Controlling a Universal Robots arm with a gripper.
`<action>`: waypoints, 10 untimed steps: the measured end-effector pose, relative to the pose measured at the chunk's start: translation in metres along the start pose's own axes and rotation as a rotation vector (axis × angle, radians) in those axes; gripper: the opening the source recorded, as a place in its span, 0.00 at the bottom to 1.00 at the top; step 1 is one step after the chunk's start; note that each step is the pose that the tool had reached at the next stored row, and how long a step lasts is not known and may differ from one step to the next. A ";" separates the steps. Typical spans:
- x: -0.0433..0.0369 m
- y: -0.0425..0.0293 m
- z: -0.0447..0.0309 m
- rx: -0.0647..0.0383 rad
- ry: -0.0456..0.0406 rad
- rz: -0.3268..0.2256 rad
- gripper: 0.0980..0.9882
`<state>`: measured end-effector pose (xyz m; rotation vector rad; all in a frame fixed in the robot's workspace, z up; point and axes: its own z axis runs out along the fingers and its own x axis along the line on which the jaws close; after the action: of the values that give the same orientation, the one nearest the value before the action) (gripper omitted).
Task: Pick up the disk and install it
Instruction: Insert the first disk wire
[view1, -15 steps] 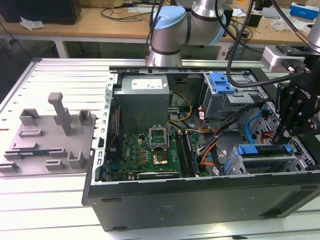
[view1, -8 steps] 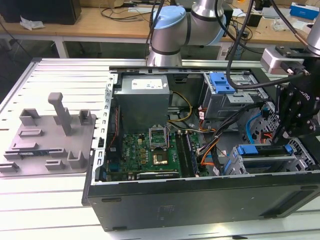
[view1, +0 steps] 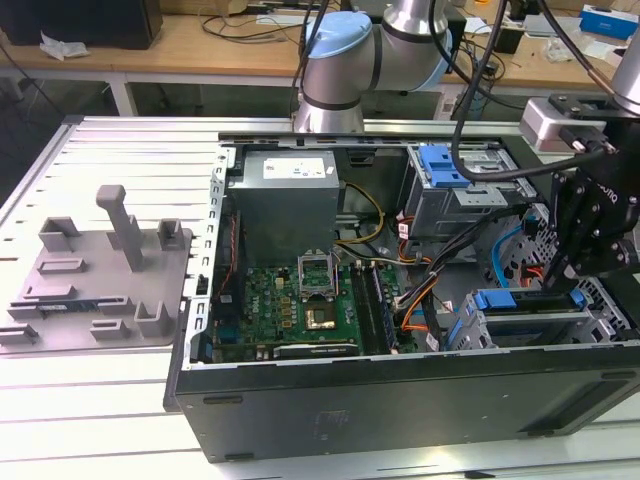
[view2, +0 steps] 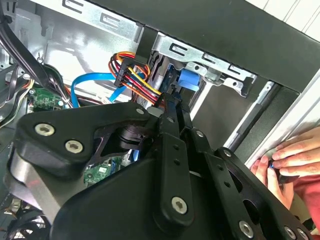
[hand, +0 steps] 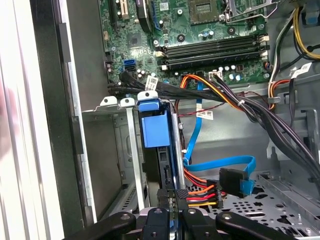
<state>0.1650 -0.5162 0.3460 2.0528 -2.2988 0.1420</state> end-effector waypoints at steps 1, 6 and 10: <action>0.0000 0.0000 0.0002 0.000 0.0000 0.000 0.07; -0.0002 0.0000 0.0020 0.000 -0.0001 -0.003 0.07; -0.0004 0.0001 0.0042 0.001 0.0001 -0.006 0.07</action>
<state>0.1651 -0.5162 0.3418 2.0597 -2.2927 0.1425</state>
